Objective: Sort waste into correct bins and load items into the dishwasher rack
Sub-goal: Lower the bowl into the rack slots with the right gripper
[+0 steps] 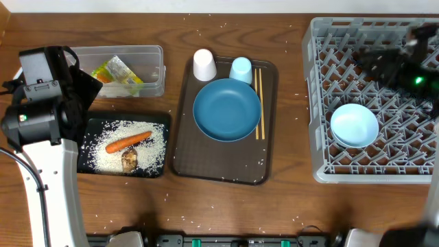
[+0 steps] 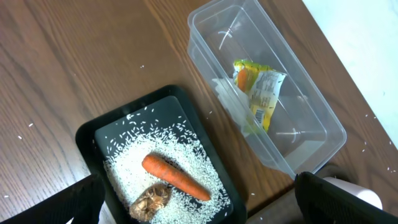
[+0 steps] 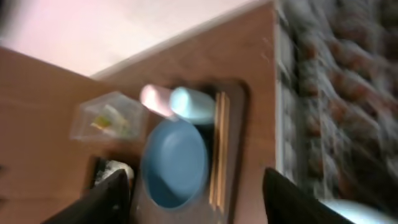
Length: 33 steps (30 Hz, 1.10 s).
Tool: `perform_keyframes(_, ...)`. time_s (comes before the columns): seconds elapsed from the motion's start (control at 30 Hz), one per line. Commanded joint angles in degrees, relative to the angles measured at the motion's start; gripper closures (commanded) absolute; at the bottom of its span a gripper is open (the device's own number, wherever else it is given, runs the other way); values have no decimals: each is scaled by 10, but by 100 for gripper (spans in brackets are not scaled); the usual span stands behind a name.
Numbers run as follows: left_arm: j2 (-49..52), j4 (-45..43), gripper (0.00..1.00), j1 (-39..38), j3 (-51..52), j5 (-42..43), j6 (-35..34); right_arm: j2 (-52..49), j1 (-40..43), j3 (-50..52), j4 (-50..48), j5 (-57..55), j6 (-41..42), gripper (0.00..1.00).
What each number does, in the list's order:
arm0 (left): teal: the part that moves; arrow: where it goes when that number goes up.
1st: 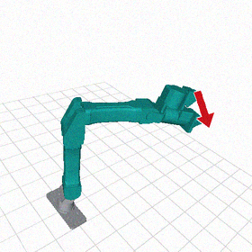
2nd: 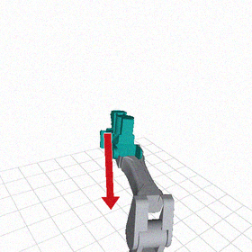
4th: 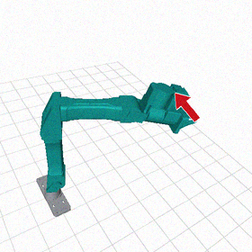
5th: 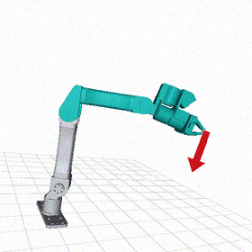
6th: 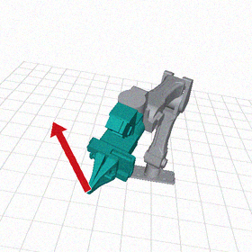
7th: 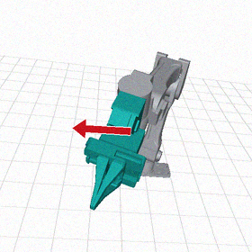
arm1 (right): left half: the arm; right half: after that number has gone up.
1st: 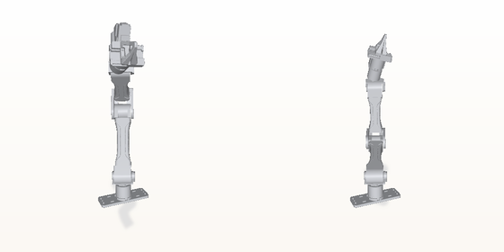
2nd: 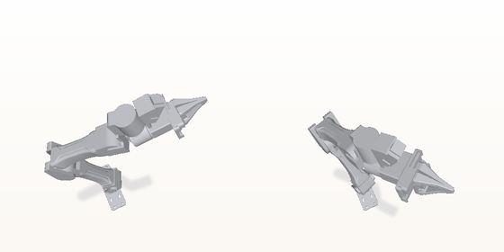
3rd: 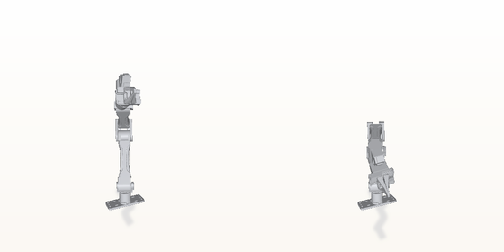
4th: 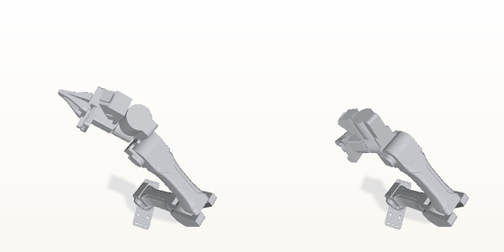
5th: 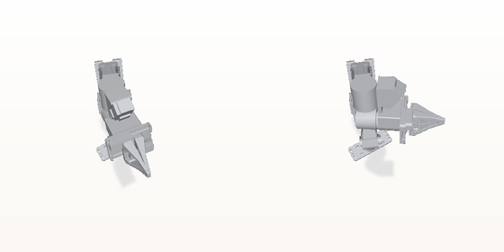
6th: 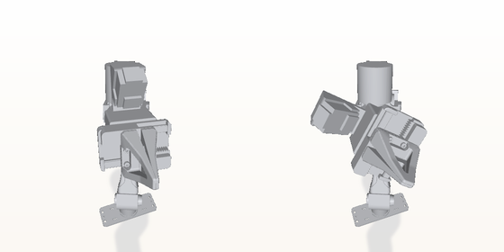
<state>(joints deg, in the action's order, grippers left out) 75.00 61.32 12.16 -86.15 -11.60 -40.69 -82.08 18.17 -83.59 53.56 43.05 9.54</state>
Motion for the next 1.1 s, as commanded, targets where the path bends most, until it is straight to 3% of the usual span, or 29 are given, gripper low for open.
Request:
perform_keyframes(0.0,-1,2,2,0,-4,-9,-1,28,-62,1,73,-254,17,36)
perform_keyframes(0.17,-1,2,2,0,-4,-9,-1,29,-150,15,148,-391,120,36)
perform_keyframes(0.37,-1,2,2,0,-4,-9,-1,24,-200,64,130,-392,136,36)
perform_keyframes(0.7,-1,2,2,0,-4,-9,-1,18,-206,141,83,-443,140,36)
perform_keyframes(0.8,-1,1,2,0,-4,-9,-1,17,-205,158,61,-463,155,41)
perform_keyframes(0.87,-1,2,2,0,-4,-9,-1,12,-203,169,49,-462,158,51)
perform_keyframes(1.07,-1,2,2,0,-4,-9,-1,-4,-203,178,23,-463,162,53)
